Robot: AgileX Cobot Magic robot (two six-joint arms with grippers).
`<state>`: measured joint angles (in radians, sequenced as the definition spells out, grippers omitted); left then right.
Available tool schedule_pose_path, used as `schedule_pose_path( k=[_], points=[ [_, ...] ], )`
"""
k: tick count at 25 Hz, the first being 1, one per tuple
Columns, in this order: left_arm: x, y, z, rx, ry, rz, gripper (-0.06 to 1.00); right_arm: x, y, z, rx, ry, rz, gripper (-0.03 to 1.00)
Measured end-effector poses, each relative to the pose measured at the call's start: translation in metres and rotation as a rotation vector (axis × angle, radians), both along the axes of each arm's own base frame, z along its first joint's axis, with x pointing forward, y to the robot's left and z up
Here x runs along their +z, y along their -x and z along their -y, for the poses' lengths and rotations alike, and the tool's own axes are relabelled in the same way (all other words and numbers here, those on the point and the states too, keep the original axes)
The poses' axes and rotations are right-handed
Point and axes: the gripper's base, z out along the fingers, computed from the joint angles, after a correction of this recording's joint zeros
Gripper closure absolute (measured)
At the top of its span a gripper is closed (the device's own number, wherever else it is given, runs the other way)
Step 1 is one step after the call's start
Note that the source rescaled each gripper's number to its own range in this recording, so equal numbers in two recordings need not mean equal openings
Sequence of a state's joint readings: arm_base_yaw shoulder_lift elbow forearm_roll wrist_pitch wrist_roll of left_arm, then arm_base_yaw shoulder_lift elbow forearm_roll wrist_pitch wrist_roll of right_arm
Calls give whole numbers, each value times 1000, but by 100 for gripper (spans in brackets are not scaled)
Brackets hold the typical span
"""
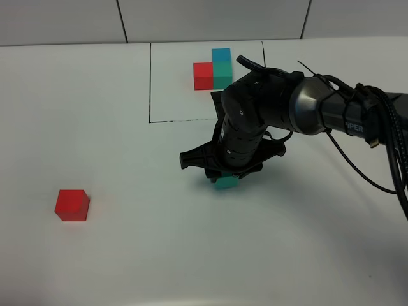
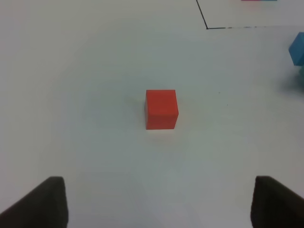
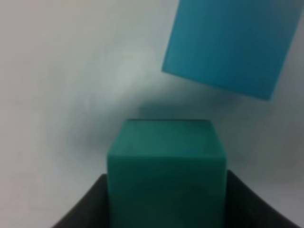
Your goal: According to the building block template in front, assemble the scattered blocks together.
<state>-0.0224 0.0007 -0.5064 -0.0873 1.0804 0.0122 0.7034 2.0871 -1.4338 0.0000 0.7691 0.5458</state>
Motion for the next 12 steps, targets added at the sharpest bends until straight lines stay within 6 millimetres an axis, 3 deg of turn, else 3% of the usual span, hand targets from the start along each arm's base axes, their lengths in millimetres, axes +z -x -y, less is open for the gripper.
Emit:
schedule_pose_path(
  k=[12],
  points=[
    [0,0,0,0,0,-1,6,-16,-5,-4,-60,-23,-8,96]
  ],
)
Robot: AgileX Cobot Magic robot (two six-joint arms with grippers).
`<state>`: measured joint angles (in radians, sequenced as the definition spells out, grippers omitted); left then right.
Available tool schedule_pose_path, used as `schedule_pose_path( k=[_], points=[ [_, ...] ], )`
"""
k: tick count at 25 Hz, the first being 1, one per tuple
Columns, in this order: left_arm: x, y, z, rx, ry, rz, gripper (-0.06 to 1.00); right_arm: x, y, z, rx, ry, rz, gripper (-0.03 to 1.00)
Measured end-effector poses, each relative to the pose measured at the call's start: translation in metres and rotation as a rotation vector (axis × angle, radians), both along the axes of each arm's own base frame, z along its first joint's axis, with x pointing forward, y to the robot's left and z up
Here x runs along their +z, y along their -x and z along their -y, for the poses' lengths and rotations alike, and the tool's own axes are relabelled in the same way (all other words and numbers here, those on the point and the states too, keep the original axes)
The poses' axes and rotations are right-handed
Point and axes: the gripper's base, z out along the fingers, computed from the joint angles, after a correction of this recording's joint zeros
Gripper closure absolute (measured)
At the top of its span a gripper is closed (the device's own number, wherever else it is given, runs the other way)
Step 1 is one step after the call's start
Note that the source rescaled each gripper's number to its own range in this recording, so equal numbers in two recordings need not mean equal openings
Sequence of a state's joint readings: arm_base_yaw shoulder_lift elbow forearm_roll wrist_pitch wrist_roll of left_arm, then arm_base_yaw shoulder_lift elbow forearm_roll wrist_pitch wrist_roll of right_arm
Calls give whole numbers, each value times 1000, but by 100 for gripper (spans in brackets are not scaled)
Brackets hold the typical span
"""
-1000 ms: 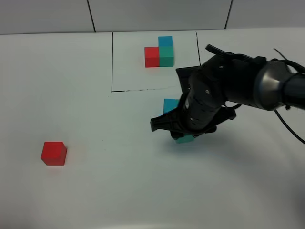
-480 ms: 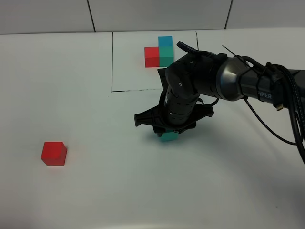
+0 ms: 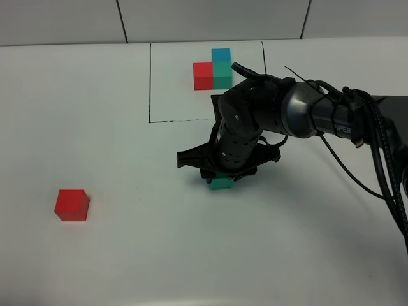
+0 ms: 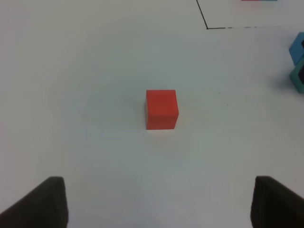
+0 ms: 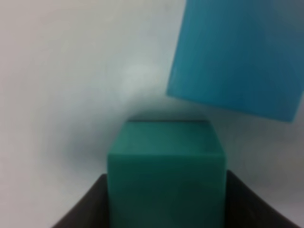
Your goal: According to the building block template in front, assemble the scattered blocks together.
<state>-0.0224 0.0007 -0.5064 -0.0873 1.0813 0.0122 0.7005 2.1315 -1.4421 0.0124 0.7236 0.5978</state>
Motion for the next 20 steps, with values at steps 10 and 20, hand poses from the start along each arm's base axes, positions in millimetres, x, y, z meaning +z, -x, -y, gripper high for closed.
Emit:
schedule_pose_path(
  k=[10,20],
  points=[
    [0,0,0,0,0,0,6,-1,-6,7,-44,-14,-6,96],
    [0,0,0,0,0,0,6,-1,-12,13,-53,9,13,96]
  ],
)
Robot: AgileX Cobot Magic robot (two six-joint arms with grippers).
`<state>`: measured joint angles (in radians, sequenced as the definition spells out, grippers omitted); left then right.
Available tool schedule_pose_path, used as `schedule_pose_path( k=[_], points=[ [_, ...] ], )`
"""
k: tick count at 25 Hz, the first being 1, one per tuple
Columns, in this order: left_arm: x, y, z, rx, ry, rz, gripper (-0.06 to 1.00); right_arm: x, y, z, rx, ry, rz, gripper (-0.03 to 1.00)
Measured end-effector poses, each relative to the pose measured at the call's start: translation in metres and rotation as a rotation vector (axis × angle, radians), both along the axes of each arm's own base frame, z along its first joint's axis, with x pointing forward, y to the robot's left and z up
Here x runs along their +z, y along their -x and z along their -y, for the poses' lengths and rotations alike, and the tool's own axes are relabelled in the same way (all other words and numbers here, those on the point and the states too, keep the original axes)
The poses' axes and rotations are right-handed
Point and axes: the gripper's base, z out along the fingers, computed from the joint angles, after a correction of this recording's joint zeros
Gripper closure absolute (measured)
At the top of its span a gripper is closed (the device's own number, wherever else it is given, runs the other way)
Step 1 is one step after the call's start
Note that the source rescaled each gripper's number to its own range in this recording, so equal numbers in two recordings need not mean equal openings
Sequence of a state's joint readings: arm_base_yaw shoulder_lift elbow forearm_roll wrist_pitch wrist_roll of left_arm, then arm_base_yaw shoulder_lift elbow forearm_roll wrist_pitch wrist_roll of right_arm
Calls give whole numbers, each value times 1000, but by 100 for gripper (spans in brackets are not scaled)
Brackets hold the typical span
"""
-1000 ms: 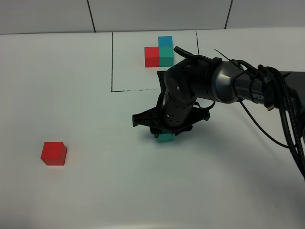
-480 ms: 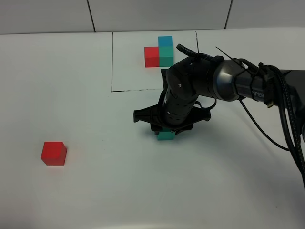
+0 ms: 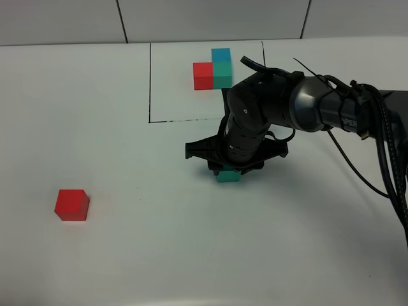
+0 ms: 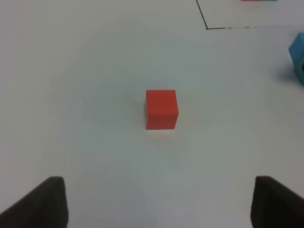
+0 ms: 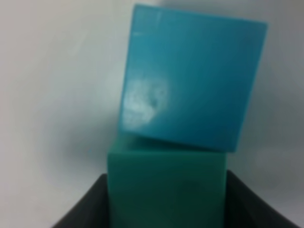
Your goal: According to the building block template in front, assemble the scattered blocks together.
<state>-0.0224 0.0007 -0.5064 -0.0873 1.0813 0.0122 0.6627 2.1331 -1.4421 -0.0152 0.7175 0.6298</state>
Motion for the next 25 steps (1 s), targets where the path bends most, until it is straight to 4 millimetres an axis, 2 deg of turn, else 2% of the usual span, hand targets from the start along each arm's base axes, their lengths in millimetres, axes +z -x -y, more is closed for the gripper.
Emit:
schedule_pose_path(
  k=[25],
  points=[
    [0,0,0,0,0,0,6,-2,-2,2,25,36,18,96]
  ],
)
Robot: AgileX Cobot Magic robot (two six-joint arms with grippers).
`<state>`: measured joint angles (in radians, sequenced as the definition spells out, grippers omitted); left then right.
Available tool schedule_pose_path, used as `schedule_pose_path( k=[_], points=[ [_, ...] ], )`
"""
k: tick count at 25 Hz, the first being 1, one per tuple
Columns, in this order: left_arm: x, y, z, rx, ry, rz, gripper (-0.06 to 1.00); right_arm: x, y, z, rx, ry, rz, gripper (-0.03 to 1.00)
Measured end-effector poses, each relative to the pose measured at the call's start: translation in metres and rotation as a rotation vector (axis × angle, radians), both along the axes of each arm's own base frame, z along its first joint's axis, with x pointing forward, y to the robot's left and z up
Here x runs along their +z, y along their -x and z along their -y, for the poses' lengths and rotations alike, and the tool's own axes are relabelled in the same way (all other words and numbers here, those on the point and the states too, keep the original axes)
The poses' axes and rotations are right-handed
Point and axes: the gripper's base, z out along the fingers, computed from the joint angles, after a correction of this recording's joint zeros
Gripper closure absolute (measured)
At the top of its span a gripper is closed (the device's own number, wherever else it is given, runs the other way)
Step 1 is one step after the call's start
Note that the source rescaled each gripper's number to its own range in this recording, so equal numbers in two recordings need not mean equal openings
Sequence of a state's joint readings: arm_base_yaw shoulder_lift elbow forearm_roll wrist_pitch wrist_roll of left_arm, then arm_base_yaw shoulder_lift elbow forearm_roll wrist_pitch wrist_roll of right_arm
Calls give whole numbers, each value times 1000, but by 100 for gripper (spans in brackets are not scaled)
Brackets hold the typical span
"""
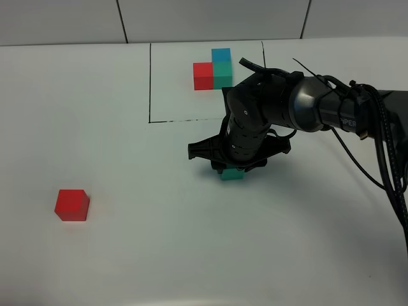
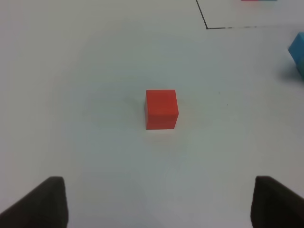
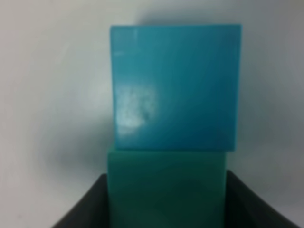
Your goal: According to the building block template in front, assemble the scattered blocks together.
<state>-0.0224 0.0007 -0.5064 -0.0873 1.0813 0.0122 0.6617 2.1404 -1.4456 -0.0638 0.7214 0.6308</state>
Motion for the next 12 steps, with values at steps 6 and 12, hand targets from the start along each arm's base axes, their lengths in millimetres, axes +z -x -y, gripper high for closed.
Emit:
schedule_pose_path(
  k=[6,12],
  points=[
    [0,0,0,0,0,0,6,0,0,0,8,1,1,96],
    [0,0,0,0,0,0,6,-1,0,0,32,6,-1,92]
  ],
)
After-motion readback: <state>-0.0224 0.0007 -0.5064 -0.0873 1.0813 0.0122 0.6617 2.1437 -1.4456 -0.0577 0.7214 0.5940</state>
